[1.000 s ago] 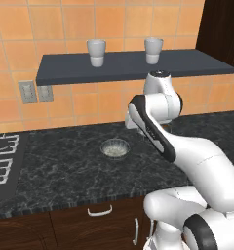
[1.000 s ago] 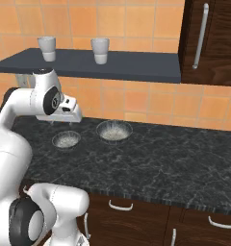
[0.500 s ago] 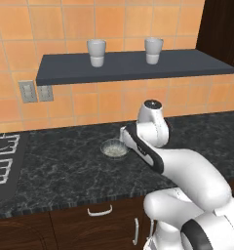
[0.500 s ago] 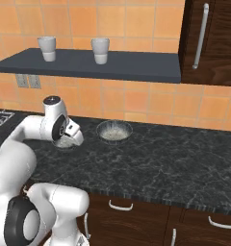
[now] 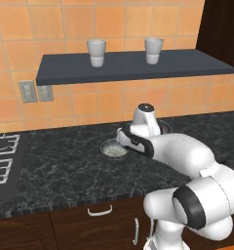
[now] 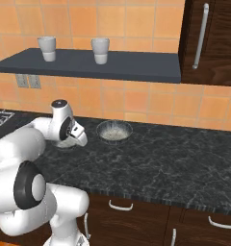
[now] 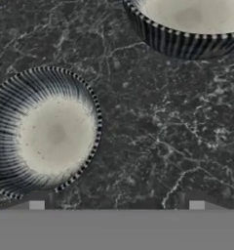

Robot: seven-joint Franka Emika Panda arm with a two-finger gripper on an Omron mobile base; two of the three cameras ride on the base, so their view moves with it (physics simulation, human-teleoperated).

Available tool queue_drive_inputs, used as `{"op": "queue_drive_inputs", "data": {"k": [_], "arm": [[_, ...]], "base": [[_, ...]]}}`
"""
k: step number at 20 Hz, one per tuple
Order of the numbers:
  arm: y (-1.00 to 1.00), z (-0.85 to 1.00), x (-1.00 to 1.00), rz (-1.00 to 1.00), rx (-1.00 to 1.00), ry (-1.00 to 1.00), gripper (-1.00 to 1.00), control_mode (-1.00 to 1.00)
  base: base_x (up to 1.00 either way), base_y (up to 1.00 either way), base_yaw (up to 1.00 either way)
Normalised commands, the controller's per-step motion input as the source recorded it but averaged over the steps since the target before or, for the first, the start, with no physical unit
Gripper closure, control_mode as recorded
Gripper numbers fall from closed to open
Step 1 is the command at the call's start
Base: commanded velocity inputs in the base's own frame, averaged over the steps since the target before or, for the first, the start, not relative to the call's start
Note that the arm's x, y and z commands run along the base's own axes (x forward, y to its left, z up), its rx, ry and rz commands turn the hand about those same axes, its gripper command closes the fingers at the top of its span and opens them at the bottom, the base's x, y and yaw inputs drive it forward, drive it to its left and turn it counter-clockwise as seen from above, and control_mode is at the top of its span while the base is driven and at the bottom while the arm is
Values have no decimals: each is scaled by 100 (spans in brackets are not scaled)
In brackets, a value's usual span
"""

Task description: Pick up the bowls on the counter and stack them on top of one another in the open cabinet. Place the smaller bowl on top of the larger bowl.

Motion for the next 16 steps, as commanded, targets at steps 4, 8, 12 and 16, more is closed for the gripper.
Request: {"op": "queue_drive_inputs", "data": {"k": [4, 8, 12, 16], "arm": [[12, -41, 29, 0, 0, 18, -100, -100], [17, -32, 20, 0, 0, 8, -100, -100], [8, -35, 18, 0, 0, 0, -100, -100], [2, -39, 19, 0, 0, 0, -100, -100]], "base": [[0, 0, 0], [0, 0, 0], [0, 0, 0], [0, 0, 0]]}}
